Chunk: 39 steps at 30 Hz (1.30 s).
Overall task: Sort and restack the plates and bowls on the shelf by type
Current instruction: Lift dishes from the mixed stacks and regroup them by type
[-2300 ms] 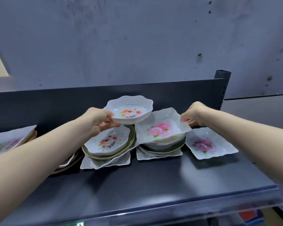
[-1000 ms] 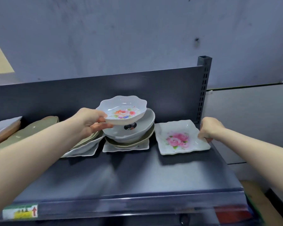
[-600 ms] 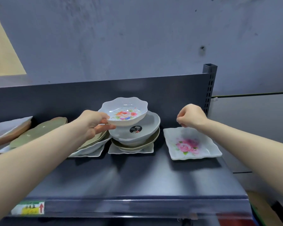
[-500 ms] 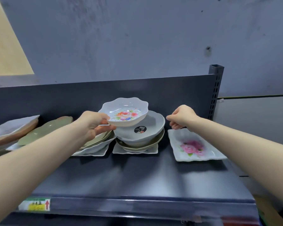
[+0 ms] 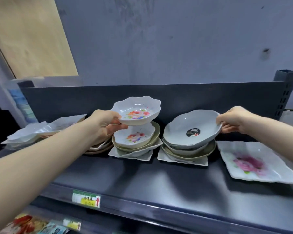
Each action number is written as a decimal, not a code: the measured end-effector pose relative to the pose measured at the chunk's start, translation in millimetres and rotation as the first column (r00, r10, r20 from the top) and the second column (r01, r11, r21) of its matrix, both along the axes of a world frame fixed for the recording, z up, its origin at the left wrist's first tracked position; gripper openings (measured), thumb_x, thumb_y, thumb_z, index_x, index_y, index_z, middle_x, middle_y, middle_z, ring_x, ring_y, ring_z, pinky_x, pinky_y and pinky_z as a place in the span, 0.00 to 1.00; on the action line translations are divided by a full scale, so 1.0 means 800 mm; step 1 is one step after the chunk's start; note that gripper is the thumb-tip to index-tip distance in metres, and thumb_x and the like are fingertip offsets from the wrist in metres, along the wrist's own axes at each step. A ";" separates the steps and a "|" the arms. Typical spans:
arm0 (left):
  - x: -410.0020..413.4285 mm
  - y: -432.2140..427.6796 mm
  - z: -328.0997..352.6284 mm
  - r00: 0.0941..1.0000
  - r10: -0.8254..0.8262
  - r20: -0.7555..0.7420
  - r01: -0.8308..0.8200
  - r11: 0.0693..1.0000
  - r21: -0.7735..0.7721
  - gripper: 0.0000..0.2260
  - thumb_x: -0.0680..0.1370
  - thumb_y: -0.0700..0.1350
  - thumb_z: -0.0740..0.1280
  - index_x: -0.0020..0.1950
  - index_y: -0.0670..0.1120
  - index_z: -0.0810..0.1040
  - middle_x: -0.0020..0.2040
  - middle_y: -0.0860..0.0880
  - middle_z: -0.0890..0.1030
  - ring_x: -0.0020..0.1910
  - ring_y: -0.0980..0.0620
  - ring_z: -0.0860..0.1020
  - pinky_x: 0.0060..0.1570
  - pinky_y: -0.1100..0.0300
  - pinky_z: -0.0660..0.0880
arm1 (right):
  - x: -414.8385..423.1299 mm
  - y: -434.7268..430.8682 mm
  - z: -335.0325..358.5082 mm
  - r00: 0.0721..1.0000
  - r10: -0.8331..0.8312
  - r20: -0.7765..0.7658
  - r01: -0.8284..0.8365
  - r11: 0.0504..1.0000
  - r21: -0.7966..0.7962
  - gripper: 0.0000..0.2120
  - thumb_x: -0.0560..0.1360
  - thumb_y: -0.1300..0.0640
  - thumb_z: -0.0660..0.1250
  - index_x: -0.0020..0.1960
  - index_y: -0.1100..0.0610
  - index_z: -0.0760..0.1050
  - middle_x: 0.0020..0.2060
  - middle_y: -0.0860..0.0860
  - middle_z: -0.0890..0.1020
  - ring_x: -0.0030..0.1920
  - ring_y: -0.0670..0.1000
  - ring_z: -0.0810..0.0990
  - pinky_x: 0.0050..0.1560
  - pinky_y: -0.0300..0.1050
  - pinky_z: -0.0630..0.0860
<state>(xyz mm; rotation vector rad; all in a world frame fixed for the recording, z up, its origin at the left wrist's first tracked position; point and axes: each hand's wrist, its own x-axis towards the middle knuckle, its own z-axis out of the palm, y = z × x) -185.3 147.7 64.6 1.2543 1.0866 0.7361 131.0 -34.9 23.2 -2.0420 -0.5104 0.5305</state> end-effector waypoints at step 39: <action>-0.014 0.100 -0.012 0.954 -0.293 0.068 0.297 0.953 -0.059 0.09 0.75 0.30 0.62 0.54 0.30 0.73 0.46 0.34 0.79 0.24 0.42 0.81 0.24 0.59 0.79 | -0.086 0.032 -0.039 0.923 -0.163 0.349 0.253 0.939 -0.231 0.10 0.63 0.68 0.62 0.36 0.63 0.83 0.28 0.56 0.84 0.30 0.55 0.85 0.44 0.54 0.84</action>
